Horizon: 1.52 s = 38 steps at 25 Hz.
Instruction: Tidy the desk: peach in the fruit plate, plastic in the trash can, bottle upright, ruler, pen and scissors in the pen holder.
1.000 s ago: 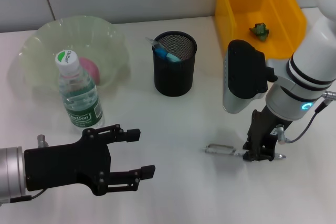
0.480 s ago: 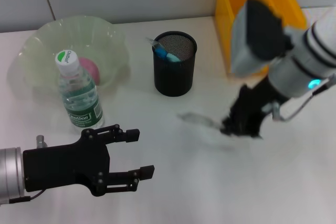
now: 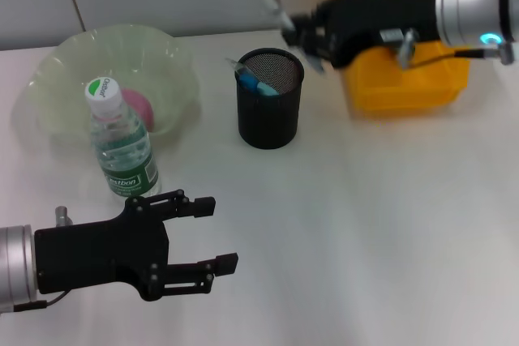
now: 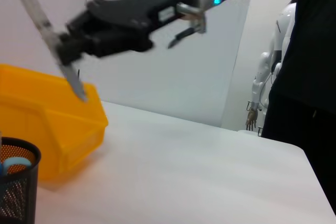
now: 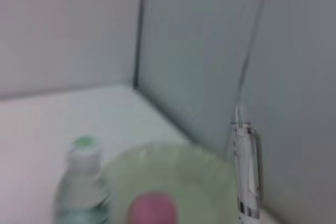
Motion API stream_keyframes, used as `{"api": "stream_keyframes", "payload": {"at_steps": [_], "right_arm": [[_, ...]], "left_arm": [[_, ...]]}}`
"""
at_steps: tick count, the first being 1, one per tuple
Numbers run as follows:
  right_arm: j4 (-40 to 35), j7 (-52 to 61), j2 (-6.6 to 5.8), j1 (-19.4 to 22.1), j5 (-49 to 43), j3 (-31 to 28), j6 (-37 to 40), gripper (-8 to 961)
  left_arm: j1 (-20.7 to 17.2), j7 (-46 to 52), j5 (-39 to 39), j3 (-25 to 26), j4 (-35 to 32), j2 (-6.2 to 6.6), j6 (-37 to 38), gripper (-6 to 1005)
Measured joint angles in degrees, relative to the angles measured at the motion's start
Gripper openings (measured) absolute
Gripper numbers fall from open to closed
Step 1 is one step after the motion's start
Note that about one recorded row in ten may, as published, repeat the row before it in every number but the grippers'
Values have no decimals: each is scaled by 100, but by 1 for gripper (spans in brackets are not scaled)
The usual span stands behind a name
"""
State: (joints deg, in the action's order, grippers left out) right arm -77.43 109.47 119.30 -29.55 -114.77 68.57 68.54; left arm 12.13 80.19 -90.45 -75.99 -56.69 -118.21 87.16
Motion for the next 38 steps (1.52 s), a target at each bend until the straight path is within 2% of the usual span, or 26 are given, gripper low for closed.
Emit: {"api": "stream_keyframes", "payload": {"at_steps": [1, 3, 6, 10, 14, 15, 20, 25, 33, 38], "right_arm": [[0, 0, 0, 0, 0, 0, 0, 125], [402, -286, 5, -9, 412, 162, -622, 125], [755, -497, 4, -68, 688, 292, -997, 125], [1578, -859, 8, -343, 1039, 599, -1758, 126], [2054, -989, 10, -500, 1212, 855, -2254, 126], [2315, -1242, 11, -559, 1510, 1013, -2467, 126], [2736, -1861, 19, -616, 2171, 1220, -2738, 126], [3159, -1905, 19, -770, 2287, 1258, -2962, 125], [3314, -1913, 16, -779, 2356, 1253, -2908, 129], [3337, -1913, 14, -734, 2360, 1256, -2888, 322]], "left_arm": [[0, 0, 0, 0, 0, 0, 0, 808], [0, -1, 0, -1, 0, 0, 21, 808], [2, -2, 1, 1, 0, 0, 33, 808], [20, -3, 9, 61, 0, 1, 63, 808], [48, -4, 10, 126, 0, 7, 106, 808], [56, -4, 3, 144, 0, 8, 119, 807], [70, -4, -8, 146, 1, 18, 126, 807], [71, -30, -8, 158, 29, 25, 140, 807], [79, -123, 3, 308, 131, 7, 294, 807], [79, -125, 6, 330, 133, 15, 320, 807]]}}
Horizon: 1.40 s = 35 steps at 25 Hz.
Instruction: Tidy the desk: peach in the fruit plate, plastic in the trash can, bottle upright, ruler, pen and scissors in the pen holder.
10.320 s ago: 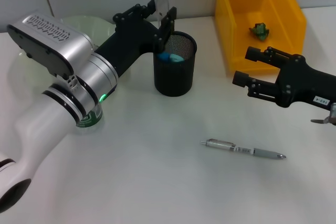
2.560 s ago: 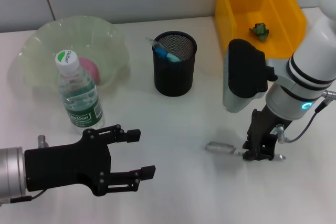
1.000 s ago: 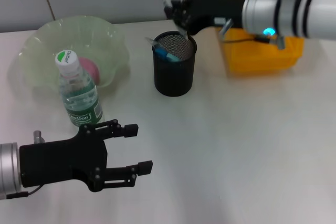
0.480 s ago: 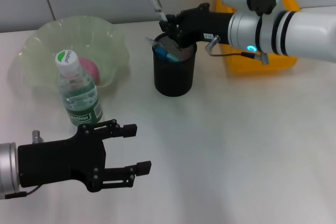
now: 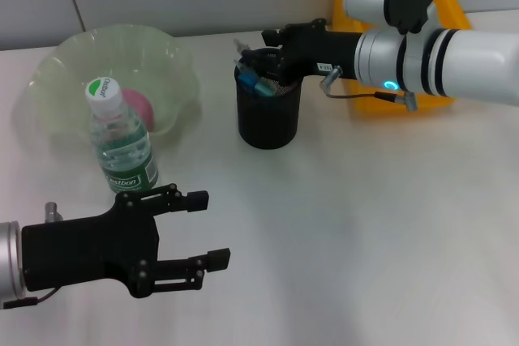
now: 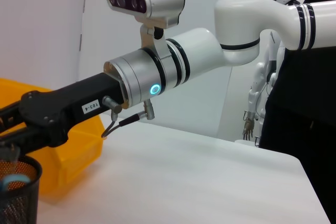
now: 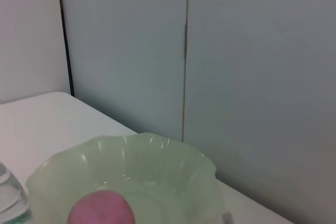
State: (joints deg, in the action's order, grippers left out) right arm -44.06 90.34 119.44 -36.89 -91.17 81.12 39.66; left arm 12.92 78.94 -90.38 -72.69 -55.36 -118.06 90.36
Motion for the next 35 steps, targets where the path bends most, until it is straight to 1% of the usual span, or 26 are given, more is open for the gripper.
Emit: {"api": "stream_keyframes", "payload": {"at_steps": [3, 4, 5, 7, 8, 9, 10, 11, 12, 13, 14, 15, 16, 19, 20, 21, 24, 25, 26, 29, 30, 31, 32, 33, 35], "right_arm": [[-90, 14, 0, 85, 10, -5, 76, 495], [-217, 12, 0, 198, 58, -26, 174, 553], [-568, -105, -11, 496, 332, -64, 464, 556], [-934, -364, -31, 832, 761, -136, 872, 562], [-934, -364, -31, 832, 761, -136, 872, 565], [-1073, -510, -40, 1004, 957, -223, 1157, 568], [-1164, -672, -43, 1220, 1197, -567, 1853, 571], [-1164, -672, -43, 1220, 1197, -567, 1853, 574], [-1075, -633, -58, 1328, 1246, -1043, 2611, 577], [-1075, -633, -58, 1328, 1246, -1043, 2611, 580], [-987, -551, -88, 1357, 1237, -1246, 2944, 583], [-814, -414, -204, 1391, 1164, -1483, 3558, 586], [-814, -414, -204, 1391, 1164, -1483, 3558, 599], [-515, -300, -421, 1420, 998, -1575, 4168, 637], [-295, -265, -547, 1408, 786, -1615, 4398, 650], [-295, -265, -547, 1408, 786, -1615, 4398, 683], [-105, -267, -670, 1354, 269, -1711, 4610, 783], [-7, -310, -709, 1339, -85, -1886, 4735, 816], [-7, -310, -709, 1339, -85, -1886, 4735, 818], [181, -448, -750, 1297, -392, -2112, 4966, 824], [341, -477, -806, 1219, -482, -2165, 5083, 826], [341, -477, -806, 1219, -482, -2165, 5083, 825], [545, -483, -881, 1113, -514, -2180, 5208, 824], [545, -483, -881, 1113, -514, -2180, 5208, 823], [728, -498, -937, 1017, -542, -2185, 5313, 821]], "left_arm": [[1, -2, 0, 58, 4, -3, 37, 807], [1, -4, -2, 98, 6, -2, 56, 807], [8, -7, -4, 181, 9, -1, 103, 807], [14, -7, -6, 220, 10, 3, 126, 807], [30, -8, -13, 286, 21, 6, 157, 807], [44, -8, -20, 345, 37, 12, 192, 807], [110, -8, -30, 508, 111, 32, 291, 807], [110, -8, -30, 508, 111, 32, 291, 807], [153, -8, -30, 596, 163, 42, 355, 807], [153, -8, -30, 596, 163, 42, 355, 807], [251, -7, -31, 820, 311, 66, 516, 807], [382, -7, -33, 1041, 540, 109, 693, 807], [382, -7, -33, 1041, 540, 109, 693, 807], [535, 7, -36, 1127, 745, 185, 790, 807], [629, 25, -40, 1130, 850, 230, 799, 807], [629, 25, -40, 1130, 850, 230, 799, 807], [835, 112, -63, 1134, 1070, 319, 800, 806], [907, 166, -82, 1135, 1148, 351, 800, 806], [986, 238, -127, 1135, 1230, 385, 799, 806], [1053, 304, -190, 1135, 1274, 406, 791, 806], [1092, 346, -240, 1135, 1289, 417, 781, 806], [1154, 419, -330, 1138, 1306, 424, 760, 806], [1242, 501, -440, 1146, 1350, 431, 745, 806], [1268, 529, -475, 1147, 1368, 433, 742, 806], [1333, 571, -560, 1154, 1426, 437, 739, 806]]}}
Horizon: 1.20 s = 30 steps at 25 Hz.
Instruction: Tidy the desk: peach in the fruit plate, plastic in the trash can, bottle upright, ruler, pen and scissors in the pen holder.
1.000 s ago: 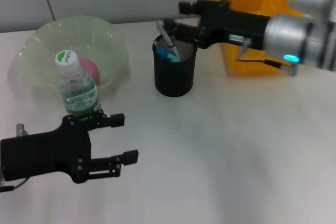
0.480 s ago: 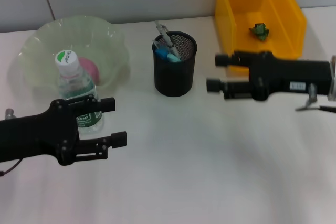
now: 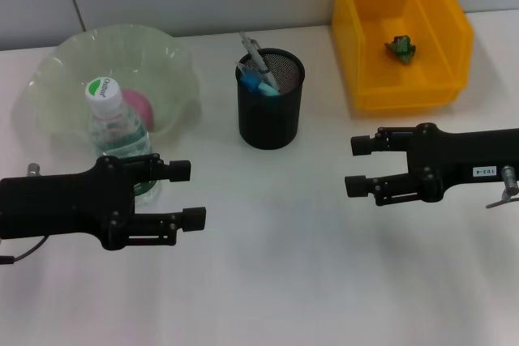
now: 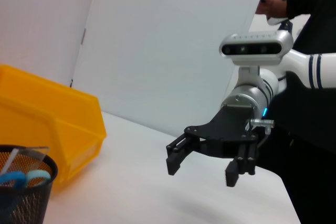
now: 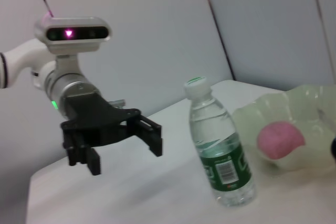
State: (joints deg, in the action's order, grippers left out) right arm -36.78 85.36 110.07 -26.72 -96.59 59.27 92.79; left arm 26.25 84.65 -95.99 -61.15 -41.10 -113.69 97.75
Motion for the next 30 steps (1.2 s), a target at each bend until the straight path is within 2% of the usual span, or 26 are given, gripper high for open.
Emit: {"api": "stream_keyframes", "payload": {"at_steps": [8, 17, 30], "right_arm": [[206, -8, -42, -141, -195, -2, 172, 816], [214, 9, -4, -113, -206, -1, 233, 816], [210, 16, 1, -90, -220, -16, 344, 816]], "left_arm": [[32, 17, -60, 14, 31, 34, 49, 806], [28, 20, -61, 16, 32, 114, 189, 806], [-5, 17, -61, 15, 32, 148, 269, 806]]}}
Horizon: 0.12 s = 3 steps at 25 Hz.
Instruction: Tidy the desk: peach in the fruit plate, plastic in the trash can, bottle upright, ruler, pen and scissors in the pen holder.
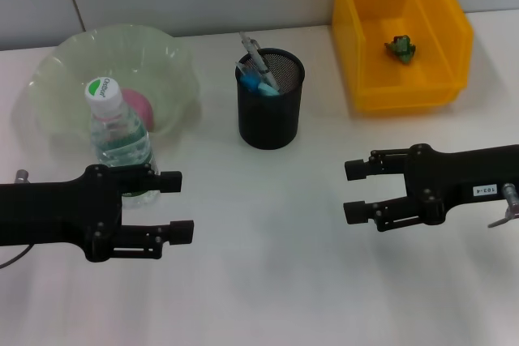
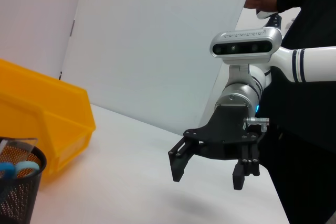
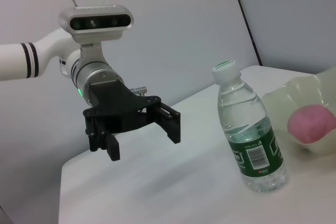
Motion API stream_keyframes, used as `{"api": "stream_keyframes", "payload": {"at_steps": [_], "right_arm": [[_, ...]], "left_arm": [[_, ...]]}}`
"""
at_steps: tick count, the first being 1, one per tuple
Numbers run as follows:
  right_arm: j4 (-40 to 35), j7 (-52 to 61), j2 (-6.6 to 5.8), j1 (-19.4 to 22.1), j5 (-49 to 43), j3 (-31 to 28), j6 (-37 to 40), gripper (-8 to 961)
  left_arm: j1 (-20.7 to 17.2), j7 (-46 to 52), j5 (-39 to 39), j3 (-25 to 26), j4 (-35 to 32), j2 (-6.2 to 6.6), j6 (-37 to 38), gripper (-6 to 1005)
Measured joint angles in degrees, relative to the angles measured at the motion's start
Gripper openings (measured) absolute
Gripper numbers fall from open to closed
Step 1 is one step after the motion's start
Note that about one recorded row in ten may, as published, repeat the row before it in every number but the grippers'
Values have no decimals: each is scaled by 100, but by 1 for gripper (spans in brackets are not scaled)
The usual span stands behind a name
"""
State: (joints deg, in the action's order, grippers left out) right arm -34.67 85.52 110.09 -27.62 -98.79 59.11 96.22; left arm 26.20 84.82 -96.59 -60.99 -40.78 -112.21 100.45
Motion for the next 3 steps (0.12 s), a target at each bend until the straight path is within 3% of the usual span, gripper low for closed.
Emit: {"api": "stream_keyframes", "payload": {"at_steps": [3], "right_arm": [[-2, 0, -13, -6, 0, -2, 27, 816]], "left_arm": [[-1, 0, 0, 0, 0, 6, 2, 806]]}}
